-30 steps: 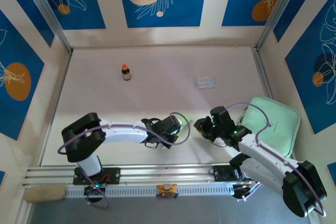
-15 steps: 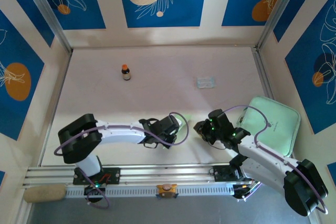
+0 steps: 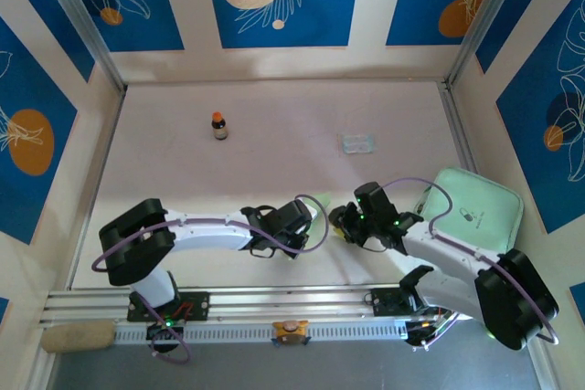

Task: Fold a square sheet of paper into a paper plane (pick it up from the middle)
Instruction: Fold the wing for the fifth time at the center of the table.

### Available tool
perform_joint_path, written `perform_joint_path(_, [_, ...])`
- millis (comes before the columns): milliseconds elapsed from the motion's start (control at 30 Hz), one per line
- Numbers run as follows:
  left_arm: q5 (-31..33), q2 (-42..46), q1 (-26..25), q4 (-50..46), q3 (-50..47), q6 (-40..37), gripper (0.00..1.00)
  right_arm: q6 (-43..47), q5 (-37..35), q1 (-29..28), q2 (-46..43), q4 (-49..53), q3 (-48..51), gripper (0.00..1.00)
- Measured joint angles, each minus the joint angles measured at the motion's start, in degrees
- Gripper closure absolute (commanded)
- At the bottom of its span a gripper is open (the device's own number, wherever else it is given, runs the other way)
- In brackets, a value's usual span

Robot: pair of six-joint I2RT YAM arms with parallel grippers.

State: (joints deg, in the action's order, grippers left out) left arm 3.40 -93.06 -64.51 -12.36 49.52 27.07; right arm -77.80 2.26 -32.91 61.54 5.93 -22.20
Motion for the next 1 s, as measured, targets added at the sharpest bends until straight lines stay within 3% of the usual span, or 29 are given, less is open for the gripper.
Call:
perform_joint_path(267, [0.0,0.0,0.0,0.0,0.0,-0.6,0.87,0.7,3.9,4.8,3.0,-1.4,-4.0,0.60])
perform_joint_path(600, [0.0,-0.2,0.0,-0.1,0.0,-3.4,0.88,3.1,7.3,4.9,12.4,1.5,-11.4,0.59])
perform_joint_path(1000, [1.4,-0.9,0.0,-1.2,1.0,-7.1,0.85,5.5,8.7,4.7,14.5,4.5,-12.6,0.82])
